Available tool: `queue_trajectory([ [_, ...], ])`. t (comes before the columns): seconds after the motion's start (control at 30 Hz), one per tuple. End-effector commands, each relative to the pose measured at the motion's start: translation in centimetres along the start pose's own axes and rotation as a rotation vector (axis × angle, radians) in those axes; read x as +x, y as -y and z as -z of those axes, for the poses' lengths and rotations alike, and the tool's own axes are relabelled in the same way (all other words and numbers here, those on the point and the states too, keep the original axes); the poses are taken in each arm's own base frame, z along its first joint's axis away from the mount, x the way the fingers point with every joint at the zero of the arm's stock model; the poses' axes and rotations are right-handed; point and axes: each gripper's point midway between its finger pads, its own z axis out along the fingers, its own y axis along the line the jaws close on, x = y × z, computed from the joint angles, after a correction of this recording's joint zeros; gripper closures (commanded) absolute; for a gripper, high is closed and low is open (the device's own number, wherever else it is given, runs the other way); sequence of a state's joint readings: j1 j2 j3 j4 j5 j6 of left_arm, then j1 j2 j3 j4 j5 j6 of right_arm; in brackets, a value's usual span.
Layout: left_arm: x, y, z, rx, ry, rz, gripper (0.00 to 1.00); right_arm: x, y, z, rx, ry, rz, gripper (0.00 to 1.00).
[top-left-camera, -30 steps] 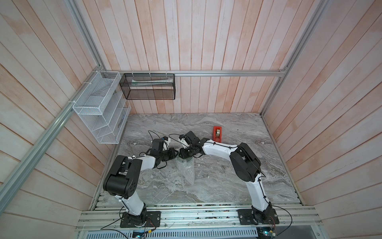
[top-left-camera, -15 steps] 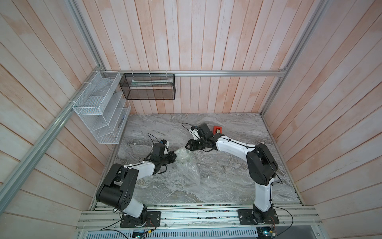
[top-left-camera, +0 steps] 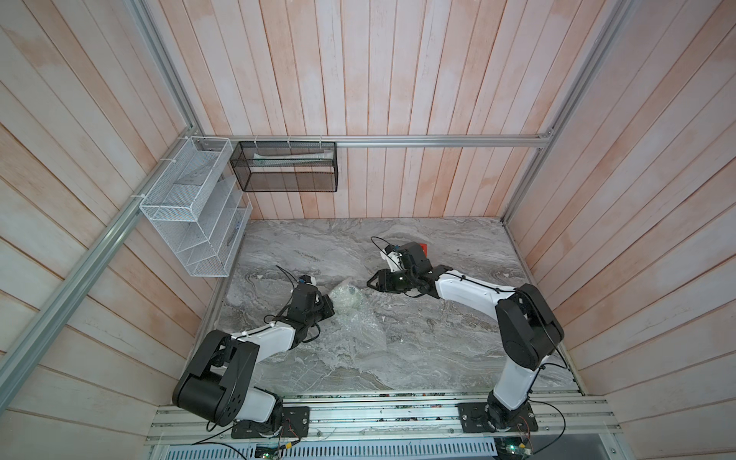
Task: Wrap bowls in bubble wrap
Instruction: Wrap the bowl in bubble wrap.
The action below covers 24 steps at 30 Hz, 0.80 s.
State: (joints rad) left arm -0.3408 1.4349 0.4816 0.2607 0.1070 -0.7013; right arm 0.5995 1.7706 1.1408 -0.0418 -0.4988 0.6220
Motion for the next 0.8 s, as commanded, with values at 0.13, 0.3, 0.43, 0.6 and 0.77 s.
queue_trajectory([
  [0.13, 1.3, -2.8, -0.2, -0.113, -0.011, 0.027, 1.00, 3.3, -1.3, 2.8, -0.234, -0.031, -0.100, 0.42],
  [0.3, 0.8, -2.2, -0.1, -0.113, -0.004, 0.005, 1.00, 6.3, -0.9, 3.1, -0.287, -0.091, -0.128, 0.35],
  [0.43, 0.7, -1.9, -0.2, -0.122, -0.008, -0.012, 1.00, 8.1, -0.9, 3.2, -0.359, -0.124, -0.165, 0.31],
  [0.6, 1.1, -2.0, -0.4, -0.135, -0.029, -0.014, 1.00, 10.1, -0.2, 3.0, -0.353, -0.154, -0.170, 0.26],
  [0.77, 1.2, -2.0, -0.5, -0.141, -0.035, -0.005, 1.00, 12.2, -0.2, 2.7, -0.396, -0.198, -0.200, 0.26],
])
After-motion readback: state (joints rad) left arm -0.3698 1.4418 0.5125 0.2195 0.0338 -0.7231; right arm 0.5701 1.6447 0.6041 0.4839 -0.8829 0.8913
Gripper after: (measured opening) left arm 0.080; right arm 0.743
